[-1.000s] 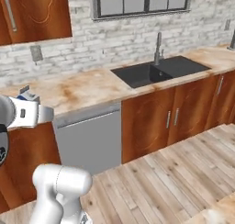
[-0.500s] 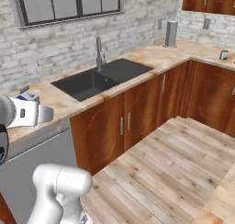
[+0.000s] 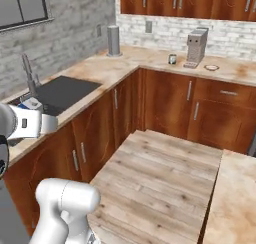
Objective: Take a sugar cube from the saucer and place it inside the coffee. Then, grab milk from the fridge and place it next to the coffee on the counter to sweeten the coffee.
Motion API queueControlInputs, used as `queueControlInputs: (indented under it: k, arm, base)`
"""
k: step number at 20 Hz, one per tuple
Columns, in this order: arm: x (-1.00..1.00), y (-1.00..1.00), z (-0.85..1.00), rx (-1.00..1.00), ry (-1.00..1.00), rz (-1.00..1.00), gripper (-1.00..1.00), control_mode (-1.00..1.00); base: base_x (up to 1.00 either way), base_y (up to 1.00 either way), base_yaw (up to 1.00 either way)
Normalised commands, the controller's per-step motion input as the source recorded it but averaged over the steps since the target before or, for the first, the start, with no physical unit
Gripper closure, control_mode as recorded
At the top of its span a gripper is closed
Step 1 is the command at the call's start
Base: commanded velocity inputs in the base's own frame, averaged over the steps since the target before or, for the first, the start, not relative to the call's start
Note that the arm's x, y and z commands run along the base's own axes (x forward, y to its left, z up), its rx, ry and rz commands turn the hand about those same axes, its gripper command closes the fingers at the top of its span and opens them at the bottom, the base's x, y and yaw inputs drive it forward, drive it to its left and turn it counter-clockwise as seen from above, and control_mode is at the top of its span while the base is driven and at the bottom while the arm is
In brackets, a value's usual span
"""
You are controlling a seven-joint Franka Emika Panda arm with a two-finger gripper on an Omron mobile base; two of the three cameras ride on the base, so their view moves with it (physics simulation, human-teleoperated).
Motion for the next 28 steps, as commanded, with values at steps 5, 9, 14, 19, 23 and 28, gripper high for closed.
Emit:
queueControlInputs:
  k: [5, 9, 14, 19, 23, 28]
  arm:
    - [0.00, 0.00, 0.00, 0.00, 0.00, 0.00, 1.00, 1.00]
    - [0.00, 0.00, 0.00, 0.00, 0.00, 0.00, 1.00, 1.00]
    - [0.00, 0.00, 0.00, 0.00, 0.00, 0.00, 1.00, 1.00]
    - [0.00, 0.00, 0.00, 0.00, 0.00, 0.00, 1.00, 1.00]
    - [0.00, 0.00, 0.00, 0.00, 0.00, 0.00, 1.00, 1.00]
    - [0.00, 0.00, 0.00, 0.00, 0.00, 0.00, 1.00, 1.00]
  base:
    - [1.00, 0.01, -0.53]
    - [1.00, 0.30, -0.37]
    - [1.00, 0.76, -0.24]
    - [1.00, 0.39, -0.15]
    - [1.00, 0.00, -0.15]
    - [1.00, -0.10, -0.07]
